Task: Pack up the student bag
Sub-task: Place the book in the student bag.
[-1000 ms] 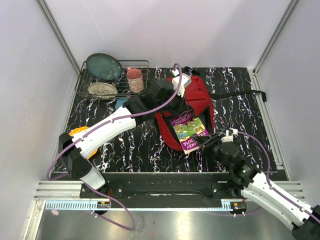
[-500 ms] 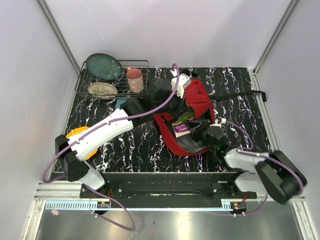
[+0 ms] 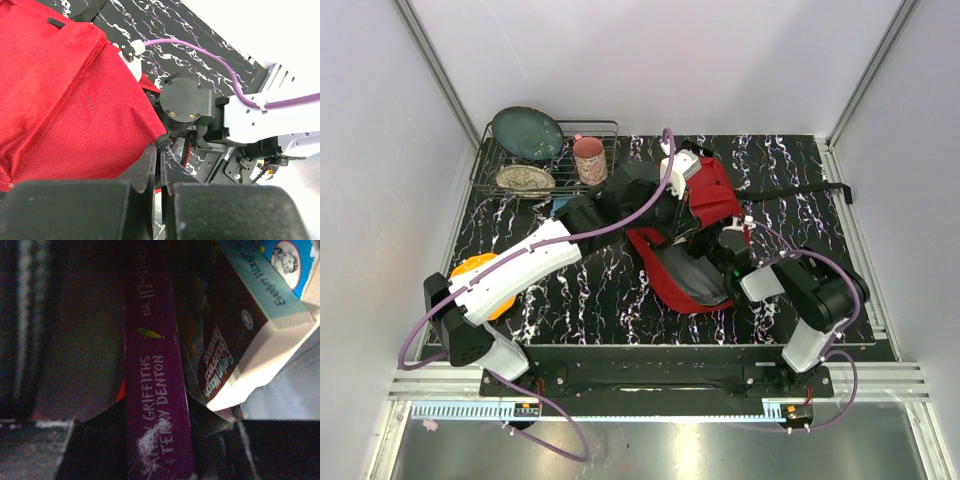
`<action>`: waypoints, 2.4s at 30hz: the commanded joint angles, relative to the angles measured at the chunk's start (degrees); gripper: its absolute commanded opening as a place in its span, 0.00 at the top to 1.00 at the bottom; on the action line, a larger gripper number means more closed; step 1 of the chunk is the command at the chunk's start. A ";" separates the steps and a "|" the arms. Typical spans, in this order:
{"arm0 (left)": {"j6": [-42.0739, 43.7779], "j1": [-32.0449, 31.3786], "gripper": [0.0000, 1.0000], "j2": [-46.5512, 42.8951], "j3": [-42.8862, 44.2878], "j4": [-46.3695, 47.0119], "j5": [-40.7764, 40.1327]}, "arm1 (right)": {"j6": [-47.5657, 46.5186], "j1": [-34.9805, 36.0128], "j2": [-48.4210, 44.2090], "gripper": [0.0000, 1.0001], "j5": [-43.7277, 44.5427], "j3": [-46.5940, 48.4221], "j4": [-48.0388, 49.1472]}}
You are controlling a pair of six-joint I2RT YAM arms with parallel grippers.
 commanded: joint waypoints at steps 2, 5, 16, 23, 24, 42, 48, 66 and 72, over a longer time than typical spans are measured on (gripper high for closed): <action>-0.31 -0.93 1.00 -5.13 0.77 4.06 5.07 | -0.67 -1.04 3.91 0.76 2.59 6.02 8.47; -0.14 -0.84 1.00 -4.96 0.16 4.15 4.72 | -2.25 -1.04 4.70 0.62 3.12 7.25 5.48; -0.66 -0.93 1.00 -5.22 -2.39 5.03 2.79 | -10.60 -1.22 -5.75 0.36 7.52 0.59 -9.64; -0.84 -0.84 1.00 -5.13 -3.45 5.82 2.26 | -11.83 -1.22 -12.17 0.41 2.16 1.80 -21.76; -0.84 -0.84 1.00 -5.05 -3.45 5.82 2.17 | -12.00 -1.22 -12.69 0.41 1.55 1.98 -22.47; -1.72 -0.84 1.00 -4.17 -3.54 6.43 3.40 | -5.77 -1.22 -19.04 1.00 0.22 1.09 -29.42; -2.33 -0.84 1.00 -3.11 -3.01 6.70 5.33 | -5.68 -1.13 -9.38 0.99 3.12 9.71 -24.26; -1.81 -0.58 1.00 -2.50 -3.36 6.52 4.01 | -3.57 -1.48 -7.24 0.34 -0.48 0.14 -18.86; -1.54 -0.31 1.00 -2.41 -3.54 6.26 3.75 | -3.31 -1.39 -11.11 0.39 0.92 -3.46 -20.81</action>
